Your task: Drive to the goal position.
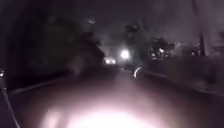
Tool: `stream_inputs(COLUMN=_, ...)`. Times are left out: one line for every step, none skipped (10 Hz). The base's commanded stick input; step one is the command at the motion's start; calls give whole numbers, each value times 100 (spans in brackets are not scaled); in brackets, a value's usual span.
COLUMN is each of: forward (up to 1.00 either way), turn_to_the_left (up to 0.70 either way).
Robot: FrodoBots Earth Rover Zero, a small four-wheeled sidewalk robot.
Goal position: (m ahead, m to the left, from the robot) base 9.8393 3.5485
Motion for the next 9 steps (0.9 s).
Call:
stream_inputs(forward=50, turn_to_the_left=0)
stream_inputs(forward=50, turn_to_the_left=0)
stream_inputs(forward=50, turn_to_the_left=0)
stream_inputs(forward=50, turn_to_the_left=0)
stream_inputs(forward=50, turn_to_the_left=0)
stream_inputs(forward=50, turn_to_the_left=0)
stream_inputs(forward=50, turn_to_the_left=0)
stream_inputs(forward=50, turn_to_the_left=0)
stream_inputs(forward=50, turn_to_the_left=0)
